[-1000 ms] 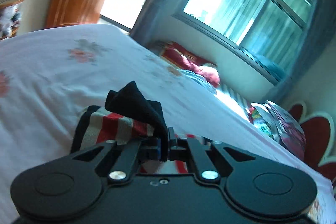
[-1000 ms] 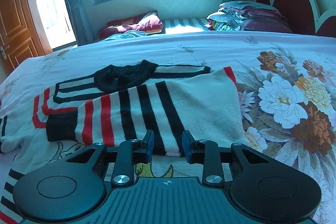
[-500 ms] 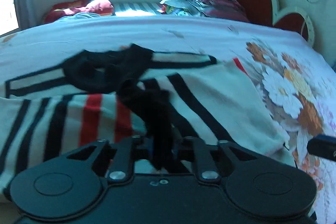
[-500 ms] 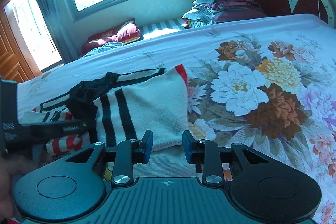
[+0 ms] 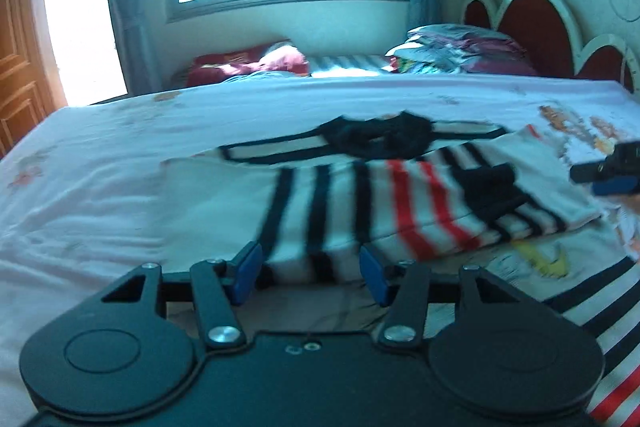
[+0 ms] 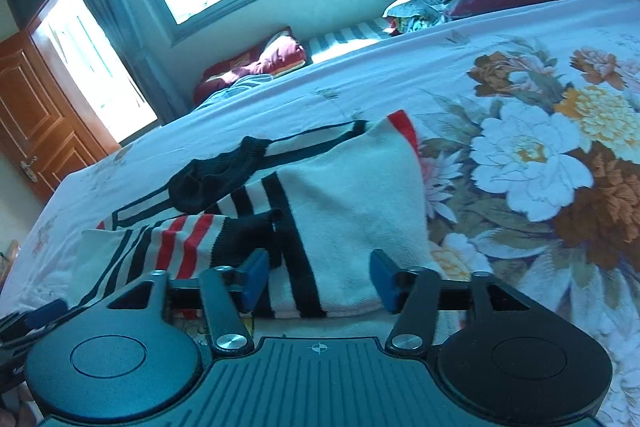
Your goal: Fold small clothes
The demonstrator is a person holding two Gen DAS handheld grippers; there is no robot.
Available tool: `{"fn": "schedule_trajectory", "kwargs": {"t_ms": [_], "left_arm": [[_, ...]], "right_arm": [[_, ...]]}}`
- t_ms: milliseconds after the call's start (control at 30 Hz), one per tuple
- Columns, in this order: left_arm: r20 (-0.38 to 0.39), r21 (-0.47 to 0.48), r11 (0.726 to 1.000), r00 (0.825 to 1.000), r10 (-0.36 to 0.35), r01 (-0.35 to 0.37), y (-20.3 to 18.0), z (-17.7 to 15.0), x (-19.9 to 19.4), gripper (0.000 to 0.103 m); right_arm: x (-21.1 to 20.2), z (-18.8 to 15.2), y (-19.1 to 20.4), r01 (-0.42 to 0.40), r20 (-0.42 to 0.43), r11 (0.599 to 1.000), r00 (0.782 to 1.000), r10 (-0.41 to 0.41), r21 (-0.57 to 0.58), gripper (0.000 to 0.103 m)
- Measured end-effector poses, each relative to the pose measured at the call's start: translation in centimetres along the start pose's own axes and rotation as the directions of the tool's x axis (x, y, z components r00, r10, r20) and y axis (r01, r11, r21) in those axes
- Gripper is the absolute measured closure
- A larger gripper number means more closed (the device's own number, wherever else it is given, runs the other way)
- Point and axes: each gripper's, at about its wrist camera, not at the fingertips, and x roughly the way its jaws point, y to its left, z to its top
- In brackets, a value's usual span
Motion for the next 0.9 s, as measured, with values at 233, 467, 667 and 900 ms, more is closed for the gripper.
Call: {"fn": "schedule_trajectory", "kwargs": {"t_ms": [233, 467, 667, 900], "left_arm": [[-0.114, -0.065, 0.993, 0.990, 0.088, -0.095, 6.4, -2.3, 1.9, 0.062], [-0.093, -0.063, 0.997, 0.995, 0.032, -0.038, 7.9, -0.9, 4.6, 0.084], [-0.102, -0.070, 0.997, 0.994, -0.024, 0.017, 9.2, -1.3, 4.8, 0.087], [-0.129, -0.024, 0.999, 0.991, -0.028, 0.025, 8.9, -1.3, 5.2, 0.087]], "right_arm": [[5.7, 0.4, 1.8, -0.041, -0.094, 0.999, 0.995, 0.039, -0.019, 0.041], [7.9, 0.1, 3.2, -0.030, -0.135, 0.996, 0.991, 0.018, -0.083, 0.068], [6.4, 0.4, 4.1, -0.048, -0.094, 0.992, 0.995, 0.038, -0.113, 0.095], [3.9, -1.5, 4.2, -0.004, -0.079, 0.991, 0.997, -0.007, -0.133, 0.095]]}}
